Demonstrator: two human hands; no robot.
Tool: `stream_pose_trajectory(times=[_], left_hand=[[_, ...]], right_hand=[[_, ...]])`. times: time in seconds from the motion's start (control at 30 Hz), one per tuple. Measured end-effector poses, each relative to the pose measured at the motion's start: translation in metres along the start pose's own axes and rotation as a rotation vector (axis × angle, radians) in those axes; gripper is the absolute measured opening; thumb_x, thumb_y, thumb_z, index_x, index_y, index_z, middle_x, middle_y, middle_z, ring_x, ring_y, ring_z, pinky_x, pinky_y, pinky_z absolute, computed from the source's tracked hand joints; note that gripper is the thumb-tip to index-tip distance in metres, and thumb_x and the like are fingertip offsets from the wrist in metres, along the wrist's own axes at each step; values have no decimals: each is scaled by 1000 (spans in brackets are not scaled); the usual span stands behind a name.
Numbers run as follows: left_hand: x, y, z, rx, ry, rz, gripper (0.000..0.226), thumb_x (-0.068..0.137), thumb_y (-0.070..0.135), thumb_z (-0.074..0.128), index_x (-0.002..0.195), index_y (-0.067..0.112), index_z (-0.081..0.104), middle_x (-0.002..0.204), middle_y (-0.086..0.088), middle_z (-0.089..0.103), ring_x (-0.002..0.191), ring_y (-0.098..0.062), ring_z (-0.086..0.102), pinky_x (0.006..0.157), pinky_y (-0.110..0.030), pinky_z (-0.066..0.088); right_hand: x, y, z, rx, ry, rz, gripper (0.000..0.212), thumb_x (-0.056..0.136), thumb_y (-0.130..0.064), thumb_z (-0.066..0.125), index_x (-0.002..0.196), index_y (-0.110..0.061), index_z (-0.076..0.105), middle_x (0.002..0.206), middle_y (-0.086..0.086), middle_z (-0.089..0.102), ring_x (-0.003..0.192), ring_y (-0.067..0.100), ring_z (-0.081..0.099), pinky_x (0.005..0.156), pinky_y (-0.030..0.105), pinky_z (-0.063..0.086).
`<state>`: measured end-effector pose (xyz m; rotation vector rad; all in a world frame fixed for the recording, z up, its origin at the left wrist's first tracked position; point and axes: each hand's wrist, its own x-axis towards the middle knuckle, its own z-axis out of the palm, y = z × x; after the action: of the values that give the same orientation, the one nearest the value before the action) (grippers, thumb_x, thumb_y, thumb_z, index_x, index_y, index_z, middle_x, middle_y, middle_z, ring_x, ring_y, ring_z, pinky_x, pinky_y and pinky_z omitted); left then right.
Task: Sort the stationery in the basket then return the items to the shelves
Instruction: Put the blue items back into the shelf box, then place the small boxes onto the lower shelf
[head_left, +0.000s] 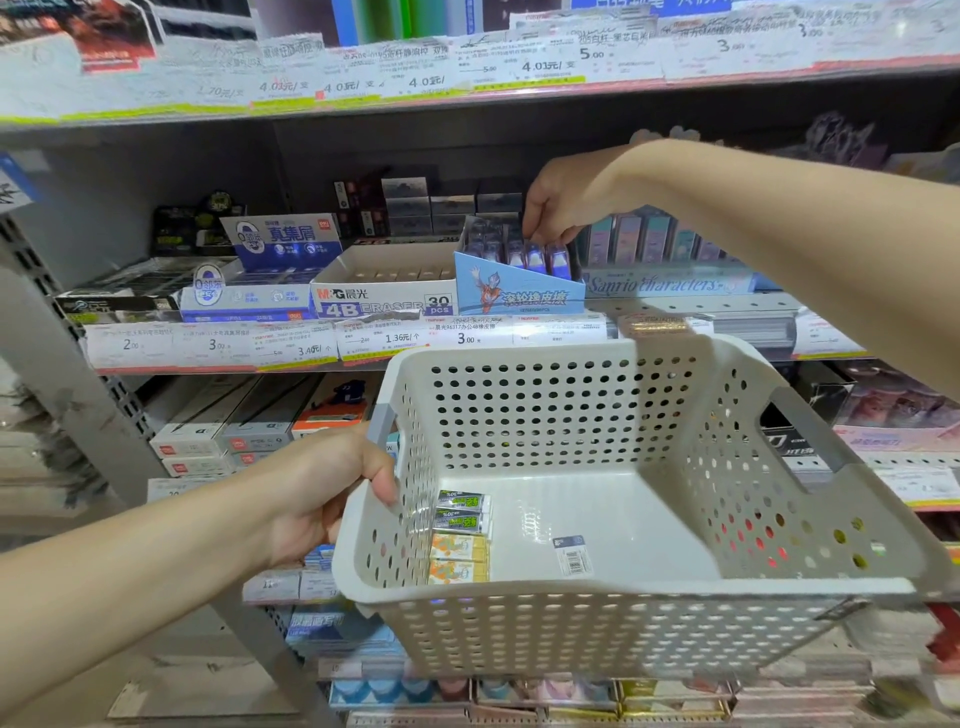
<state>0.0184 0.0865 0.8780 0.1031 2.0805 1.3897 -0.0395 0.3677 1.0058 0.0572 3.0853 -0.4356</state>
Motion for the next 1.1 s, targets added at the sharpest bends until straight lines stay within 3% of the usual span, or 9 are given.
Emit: stream_pose_trajectory(times=[0.13, 0.27, 0.37, 0.5, 0.63, 0.77, 0.9, 0.97, 1.1], left_hand=[[-3, 1, 1, 4, 6, -36, 60, 41, -1, 52, 99, 5, 65, 89, -23, 62, 83, -39, 59, 97, -61, 41], [-3, -2, 1, -24, 23, -39, 59, 41, -1, 52, 99, 5, 62, 88, -24, 60, 82, -38, 58, 84, -51, 43], [-4, -3, 1, -38, 33, -43, 53, 47, -2, 53, 99, 7, 60, 89, -22, 58, 83, -36, 56, 75, -43, 42], [-6, -4, 1, -34, 22, -40, 51, 45, -1, 53, 95, 6, 62, 87, -22, 58, 84, -37, 53, 76, -43, 36], [-8, -5, 1, -24, 29, -17, 48, 40, -1, 51, 87, 4, 62, 82, -22, 61, 80, -36, 56, 83, -44, 38], [-8, -7, 4, -28, 54, 23, 41, 44, 2, 53, 84, -5, 61, 73, -20, 63, 67, -30, 60, 67, -36, 51], [-9, -9, 5, -18, 68, 14, 44, 45, 3, 55, 88, -5, 62, 81, -23, 62, 74, -33, 59, 73, -39, 50], [-11, -9, 8, -26, 64, 24, 40, 46, 2, 54, 84, -3, 63, 78, -21, 64, 70, -31, 62, 70, -37, 53], [-17, -8, 14, 1, 75, 40, 38, 45, 3, 53, 82, -4, 60, 73, -20, 61, 69, -30, 58, 66, -32, 50]], right_hand=[[-1, -2, 2, -52, 52, -23, 17, 96, -13, 51, 105, -9, 65, 100, 7, 64, 82, 15, 62, 73, 21, 49], [-2, -6, 6, -180, 64, -36, 24, 98, -10, 43, 113, -5, 62, 101, 12, 65, 82, 20, 59, 74, 26, 43], [-5, -6, 6, -273, 99, -50, 30, 98, -8, 40, 121, -5, 58, 113, 14, 63, 99, 29, 58, 85, 30, 44], [-11, 1, 8, -268, 275, -109, 30, 97, -14, 41, 125, -13, 54, 126, 10, 57, 113, 30, 53, 96, 36, 45], [-35, 4, 27, -116, 616, -329, 24, 92, -20, 45, 112, -11, 57, 105, 8, 61, 93, 25, 57, 81, 37, 48], [-70, -6, 60, -52, 750, -606, 18, 88, -20, 46, 90, -6, 57, 82, 0, 53, 73, 15, 48, 65, 30, 40], [-96, -19, 108, -63, 536, -822, 19, 83, -25, 47, 78, -11, 59, 72, -14, 43, 63, 2, 36, 55, 24, 35], [-99, -23, 136, -135, 324, -839, 21, 83, -31, 47, 80, -15, 60, 68, -11, 49, 59, 9, 43, 52, 23, 35], [-85, -30, 181, -340, -102, -658, 30, 89, -32, 53, 112, -14, 58, 108, 2, 63, 94, 24, 60, 68, 28, 45]])
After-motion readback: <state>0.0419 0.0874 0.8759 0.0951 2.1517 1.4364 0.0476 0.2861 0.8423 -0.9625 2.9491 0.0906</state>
